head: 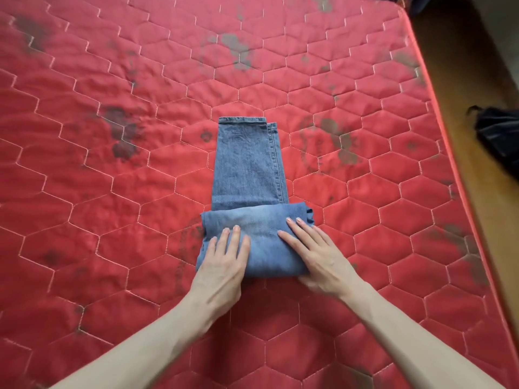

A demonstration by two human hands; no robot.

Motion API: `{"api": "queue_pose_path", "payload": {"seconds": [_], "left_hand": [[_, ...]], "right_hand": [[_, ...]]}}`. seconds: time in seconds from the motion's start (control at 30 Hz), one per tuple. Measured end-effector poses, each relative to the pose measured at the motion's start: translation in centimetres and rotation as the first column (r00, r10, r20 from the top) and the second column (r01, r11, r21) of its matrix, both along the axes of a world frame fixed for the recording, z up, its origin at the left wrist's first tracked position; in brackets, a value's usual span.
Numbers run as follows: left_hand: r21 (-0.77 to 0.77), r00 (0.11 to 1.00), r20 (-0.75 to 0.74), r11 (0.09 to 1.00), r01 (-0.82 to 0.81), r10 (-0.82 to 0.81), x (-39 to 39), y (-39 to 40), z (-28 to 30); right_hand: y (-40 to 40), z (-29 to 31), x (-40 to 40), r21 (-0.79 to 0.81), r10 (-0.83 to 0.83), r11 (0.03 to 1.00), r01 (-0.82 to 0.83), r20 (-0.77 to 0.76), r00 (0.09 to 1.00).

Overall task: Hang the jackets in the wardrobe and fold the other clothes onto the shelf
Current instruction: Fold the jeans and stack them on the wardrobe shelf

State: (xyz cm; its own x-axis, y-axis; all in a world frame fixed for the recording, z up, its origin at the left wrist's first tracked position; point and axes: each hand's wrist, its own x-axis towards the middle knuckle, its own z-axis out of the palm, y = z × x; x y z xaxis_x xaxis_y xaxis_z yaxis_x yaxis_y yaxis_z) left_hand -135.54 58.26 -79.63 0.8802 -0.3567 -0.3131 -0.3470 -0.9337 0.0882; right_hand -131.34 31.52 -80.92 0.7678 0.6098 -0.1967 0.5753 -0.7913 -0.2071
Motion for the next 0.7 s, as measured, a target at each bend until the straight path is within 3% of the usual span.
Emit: {"api": "queue_pose_path", "payload": {"seconds": [0.1,0.17,0.4,0.5,0.6,0.7], "left_hand": [[-0.075,0.998,-0.037,0.996,0.055,-0.058,0.4,1.4,1.8],[-0.206,0.995,-0.073,0.977,0.058,-0.074,0.1,2.5,3.3],[-0.507,0.915,-0.402,0.832,-0.228,0.005,-0.6,6.7,7.0],[-0.59,0.832,-0.542,0.652,-0.476,0.118,-1.7,7.2,7.1],[-0.602,0.72,-0.622,0.401,-0.691,0.307,-2.8,7.2,6.0],[-0.597,0.584,-0.675,0.131,-0.792,0.451,-3.7,6.2,4.7]], "right_hand": [[-0.6,0.8,-0.7,0.095,-0.013,0.995,0.017,-0.047,0.999],[-0.9,1.5,-1.6,0.194,-0.024,0.98,0.042,-0.095,0.995],[-0.8,3.5,-5.9,0.482,-0.149,0.841,0.247,-0.232,0.961],[-0.5,3.8,-7.4,0.522,-0.218,0.748,0.411,-0.393,0.894],[-0.2,2.5,-8.6,0.462,-0.373,0.64,0.614,-0.511,0.774],[1.4,1.9,-8.6,0.46,-0.437,0.533,0.71,-0.569,0.697]]}}
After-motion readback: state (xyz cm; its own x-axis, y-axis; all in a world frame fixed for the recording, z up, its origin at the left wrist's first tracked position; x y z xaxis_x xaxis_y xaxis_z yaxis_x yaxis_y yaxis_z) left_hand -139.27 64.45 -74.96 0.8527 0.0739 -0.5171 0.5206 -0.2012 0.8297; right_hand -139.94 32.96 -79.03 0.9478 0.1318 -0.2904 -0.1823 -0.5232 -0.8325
